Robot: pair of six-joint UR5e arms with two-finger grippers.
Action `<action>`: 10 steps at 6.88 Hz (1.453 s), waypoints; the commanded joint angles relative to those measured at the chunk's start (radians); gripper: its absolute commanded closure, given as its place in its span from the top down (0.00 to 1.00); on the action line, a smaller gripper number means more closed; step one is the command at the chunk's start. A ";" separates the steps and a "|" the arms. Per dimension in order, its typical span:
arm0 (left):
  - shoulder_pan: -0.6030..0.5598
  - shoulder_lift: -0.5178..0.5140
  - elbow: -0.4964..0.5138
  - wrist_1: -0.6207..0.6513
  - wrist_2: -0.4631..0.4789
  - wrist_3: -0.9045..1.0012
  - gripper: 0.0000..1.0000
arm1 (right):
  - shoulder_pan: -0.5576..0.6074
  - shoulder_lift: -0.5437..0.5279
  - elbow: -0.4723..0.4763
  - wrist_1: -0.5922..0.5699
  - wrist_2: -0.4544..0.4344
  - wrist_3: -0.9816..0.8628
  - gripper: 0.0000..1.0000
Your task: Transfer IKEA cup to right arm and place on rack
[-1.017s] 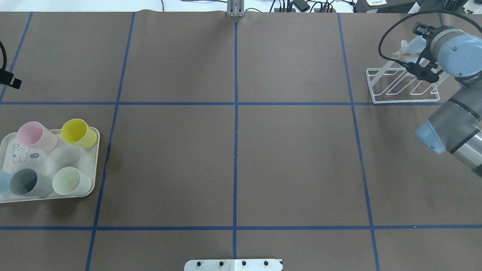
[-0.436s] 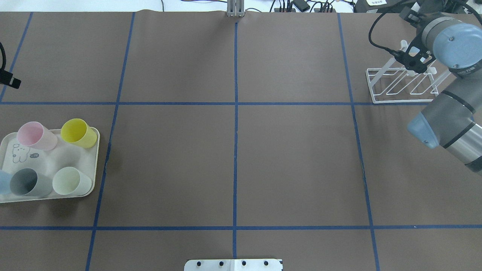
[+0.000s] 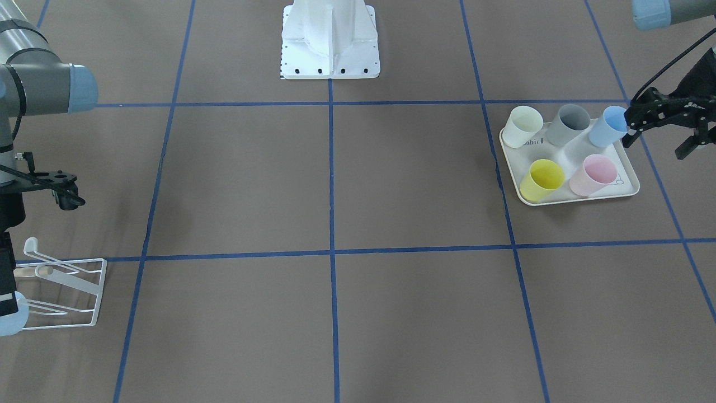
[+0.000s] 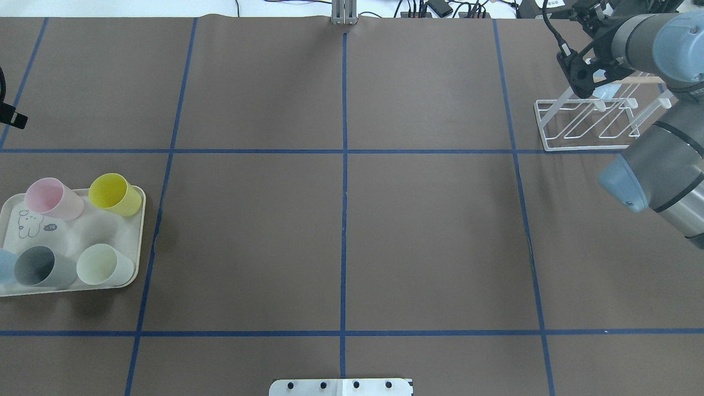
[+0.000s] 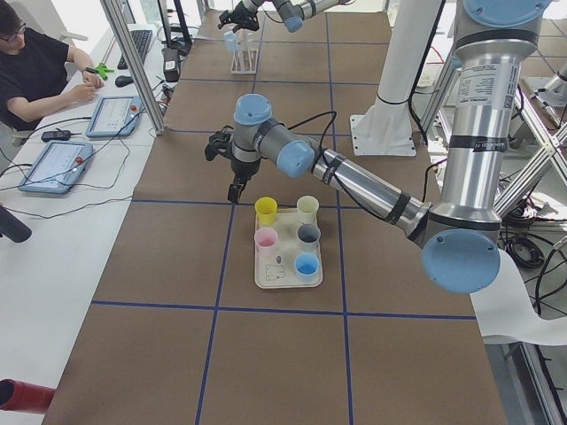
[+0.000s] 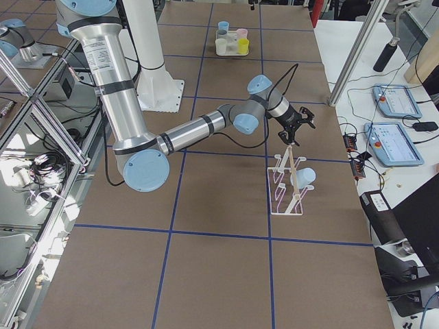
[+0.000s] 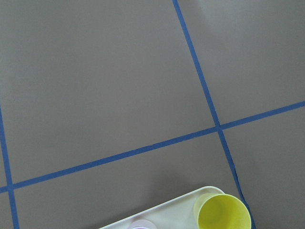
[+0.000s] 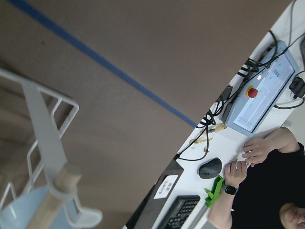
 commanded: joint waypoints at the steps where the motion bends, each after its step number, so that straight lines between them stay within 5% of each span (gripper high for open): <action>1: 0.004 0.085 0.021 -0.133 0.013 -0.012 1.00 | 0.001 -0.009 0.066 0.003 0.174 0.437 0.98; 3: 0.008 0.098 0.094 -0.241 0.013 -0.091 1.00 | -0.002 -0.018 0.113 0.009 0.293 0.896 0.99; 5: 0.018 0.142 0.230 -0.486 0.016 -0.165 1.00 | -0.023 -0.017 0.176 0.007 0.388 1.226 1.00; 7: 0.104 0.142 0.356 -0.684 0.083 -0.286 1.00 | -0.090 -0.024 0.186 -0.005 0.465 1.304 1.00; 10: 0.234 0.170 0.368 -0.717 0.180 -0.378 0.98 | -0.102 -0.047 0.186 -0.003 0.457 1.301 1.00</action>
